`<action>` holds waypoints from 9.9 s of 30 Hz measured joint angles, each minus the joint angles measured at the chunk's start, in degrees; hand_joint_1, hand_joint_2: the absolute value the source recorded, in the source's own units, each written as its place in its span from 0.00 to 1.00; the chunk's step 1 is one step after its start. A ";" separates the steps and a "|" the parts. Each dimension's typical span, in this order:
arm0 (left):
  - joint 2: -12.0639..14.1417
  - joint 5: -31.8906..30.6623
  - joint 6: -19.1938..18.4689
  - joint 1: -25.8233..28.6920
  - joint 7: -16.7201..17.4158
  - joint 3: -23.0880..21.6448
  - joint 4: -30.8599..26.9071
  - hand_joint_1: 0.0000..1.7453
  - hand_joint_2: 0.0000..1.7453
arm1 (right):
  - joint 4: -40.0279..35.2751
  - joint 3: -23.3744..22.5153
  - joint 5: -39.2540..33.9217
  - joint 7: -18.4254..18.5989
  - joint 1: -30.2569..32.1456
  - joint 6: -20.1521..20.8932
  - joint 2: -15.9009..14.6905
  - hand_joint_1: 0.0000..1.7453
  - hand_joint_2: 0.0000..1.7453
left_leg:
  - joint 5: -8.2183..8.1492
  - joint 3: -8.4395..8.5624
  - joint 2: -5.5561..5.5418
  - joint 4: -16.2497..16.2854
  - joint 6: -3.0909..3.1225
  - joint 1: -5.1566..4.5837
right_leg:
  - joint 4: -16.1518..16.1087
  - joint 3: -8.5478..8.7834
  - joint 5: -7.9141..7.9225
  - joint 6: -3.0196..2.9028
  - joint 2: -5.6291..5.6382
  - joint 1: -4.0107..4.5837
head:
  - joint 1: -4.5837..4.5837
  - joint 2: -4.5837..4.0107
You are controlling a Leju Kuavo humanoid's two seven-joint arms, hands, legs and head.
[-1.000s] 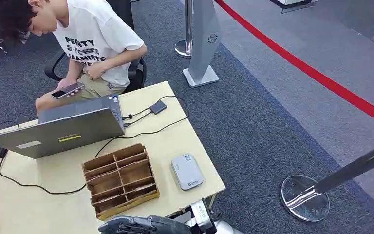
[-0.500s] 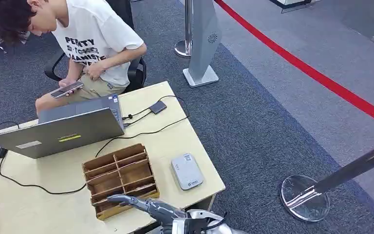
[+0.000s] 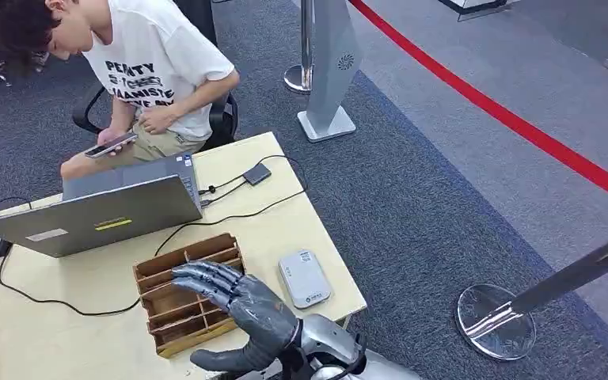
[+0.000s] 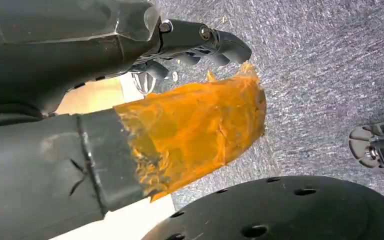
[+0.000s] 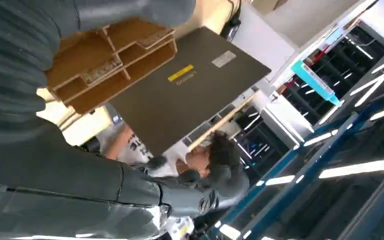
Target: Pass the card to the sensor for recognition and then transmit it.
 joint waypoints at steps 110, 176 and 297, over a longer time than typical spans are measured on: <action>1.01 0.00 -2.01 -0.04 -0.17 -0.11 0.00 0.00 0.00 | 35.17 -1.99 16.97 15.80 -19.64 -2.54 6.56 0.41 1.00 | 0.04 0.00 -0.01 0.01 -0.03 0.00 | 0.02 -0.01 0.03 -0.01 0.00 0.00 | 0.02 0.00; 0.81 0.00 -0.89 0.02 -0.55 -0.04 0.00 0.00 0.00 | 16.06 -6.60 14.93 12.06 -7.13 -4.68 4.22 0.52 1.00 | 0.03 -0.03 -0.01 0.00 -0.03 0.00 | 0.01 -0.05 0.02 -0.01 -0.01 0.00 | 0.02 0.00; 0.57 0.00 -0.68 0.01 -0.70 0.55 -0.02 0.00 0.00 | 11.94 -4.85 4.62 7.91 -0.47 -3.28 2.01 0.44 1.00 | 0.02 -0.04 0.00 0.00 -0.03 0.00 | 0.01 -0.06 0.01 -0.01 0.00 0.00 | 0.00 0.00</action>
